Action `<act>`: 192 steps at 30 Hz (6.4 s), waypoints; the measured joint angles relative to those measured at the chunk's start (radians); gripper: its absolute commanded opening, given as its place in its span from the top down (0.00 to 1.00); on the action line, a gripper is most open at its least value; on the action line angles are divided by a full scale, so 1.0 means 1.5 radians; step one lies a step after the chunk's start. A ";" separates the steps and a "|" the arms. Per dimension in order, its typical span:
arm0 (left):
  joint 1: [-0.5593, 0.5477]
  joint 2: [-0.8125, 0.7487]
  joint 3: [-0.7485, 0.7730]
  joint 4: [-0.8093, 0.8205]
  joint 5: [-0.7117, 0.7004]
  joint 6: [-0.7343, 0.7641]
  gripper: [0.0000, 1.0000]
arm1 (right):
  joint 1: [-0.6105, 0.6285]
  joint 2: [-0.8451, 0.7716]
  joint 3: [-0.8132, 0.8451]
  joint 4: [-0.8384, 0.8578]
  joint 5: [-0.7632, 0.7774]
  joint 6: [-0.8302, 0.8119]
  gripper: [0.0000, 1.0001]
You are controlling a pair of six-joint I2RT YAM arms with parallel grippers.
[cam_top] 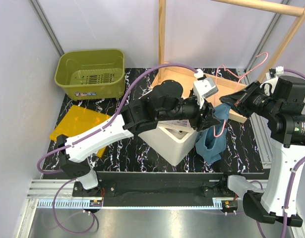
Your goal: Remove the tank top from the hanger
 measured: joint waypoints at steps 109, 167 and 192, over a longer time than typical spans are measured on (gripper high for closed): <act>0.161 -0.285 -0.211 -0.067 0.024 -0.143 1.00 | -0.001 0.439 0.414 0.160 0.262 0.086 1.00; 0.441 -0.529 -0.813 -0.234 -0.067 -0.492 0.01 | -0.007 0.248 0.045 0.242 0.175 0.068 0.36; 0.485 -0.351 -0.962 -0.150 -0.155 -0.552 0.34 | -0.007 0.246 0.021 0.245 0.173 0.068 0.36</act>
